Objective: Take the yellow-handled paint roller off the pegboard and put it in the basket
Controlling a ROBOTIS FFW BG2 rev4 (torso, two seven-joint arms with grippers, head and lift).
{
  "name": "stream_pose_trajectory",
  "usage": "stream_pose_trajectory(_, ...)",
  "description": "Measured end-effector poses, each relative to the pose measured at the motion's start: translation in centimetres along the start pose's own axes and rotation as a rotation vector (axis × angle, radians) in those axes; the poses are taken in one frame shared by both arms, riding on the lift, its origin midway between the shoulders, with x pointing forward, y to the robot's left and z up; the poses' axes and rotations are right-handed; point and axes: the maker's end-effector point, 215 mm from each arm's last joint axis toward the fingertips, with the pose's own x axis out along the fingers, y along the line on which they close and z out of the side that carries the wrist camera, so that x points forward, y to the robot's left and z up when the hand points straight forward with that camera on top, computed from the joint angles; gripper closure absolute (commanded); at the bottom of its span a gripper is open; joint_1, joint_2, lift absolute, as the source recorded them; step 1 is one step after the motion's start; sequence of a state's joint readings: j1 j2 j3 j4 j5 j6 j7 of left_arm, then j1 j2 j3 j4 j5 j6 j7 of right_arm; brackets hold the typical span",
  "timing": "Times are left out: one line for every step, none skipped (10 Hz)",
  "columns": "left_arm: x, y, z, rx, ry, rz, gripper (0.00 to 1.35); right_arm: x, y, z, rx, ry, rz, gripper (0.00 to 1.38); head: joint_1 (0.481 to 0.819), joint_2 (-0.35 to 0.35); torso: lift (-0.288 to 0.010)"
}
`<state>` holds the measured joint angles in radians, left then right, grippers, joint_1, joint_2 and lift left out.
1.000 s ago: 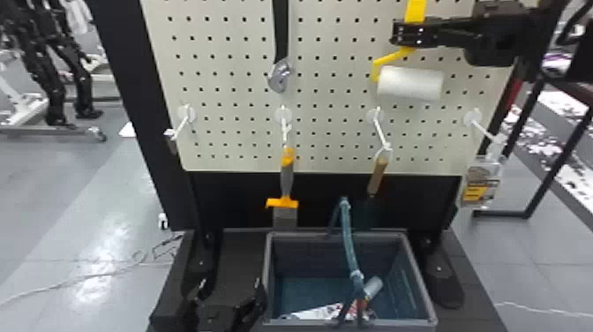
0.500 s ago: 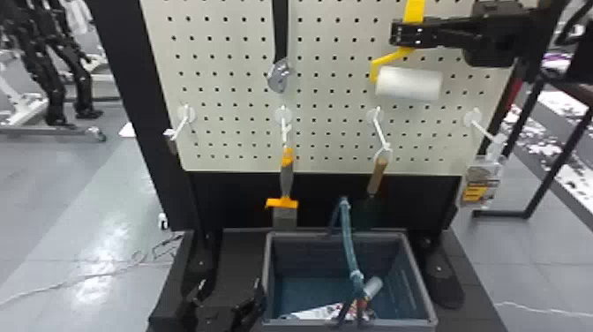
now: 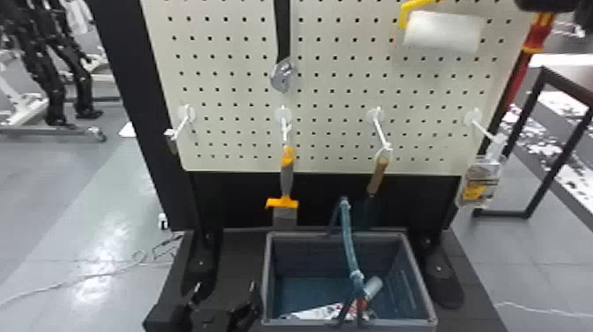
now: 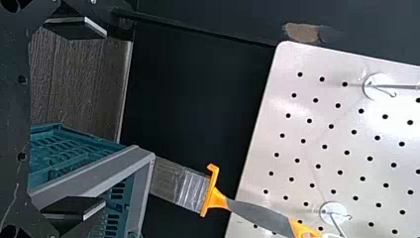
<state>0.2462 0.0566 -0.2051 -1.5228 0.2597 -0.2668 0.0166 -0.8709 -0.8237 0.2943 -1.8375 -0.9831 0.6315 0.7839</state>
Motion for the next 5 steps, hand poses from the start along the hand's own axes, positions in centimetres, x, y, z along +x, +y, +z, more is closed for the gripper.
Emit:
stream_pose_trajectory(0.0,0.0,0.0,0.000,0.000,-0.002,0.11,-0.4,0.1,-0.9,0.018,0.005,-0.007,1.29,0.549,0.000,-0.100)
stream_pose_trajectory(0.0,0.0,0.1,0.000,-0.001,-0.002,0.11,-0.8,0.4,-2.5,0.053,0.012,-0.012,1.29,0.549,0.000,-0.100)
stream_pose_trajectory(0.0,0.0,0.1,-0.001,-0.002,-0.002,0.11,-1.6,0.8,-5.1,0.111,0.019,-0.030,1.29,0.549,0.000,-0.100)
stream_pose_trajectory(0.0,0.0,0.1,-0.004,-0.002,0.000,0.11,-2.3,1.4,-8.1,0.180,0.016,-0.047,1.29,0.549,0.000,-0.100)
stream_pose_trajectory(0.0,0.0,0.0,-0.006,-0.001,0.003,0.11,-2.8,2.3,-10.9,0.251,0.003,-0.059,1.29,0.549,0.000,-0.100)
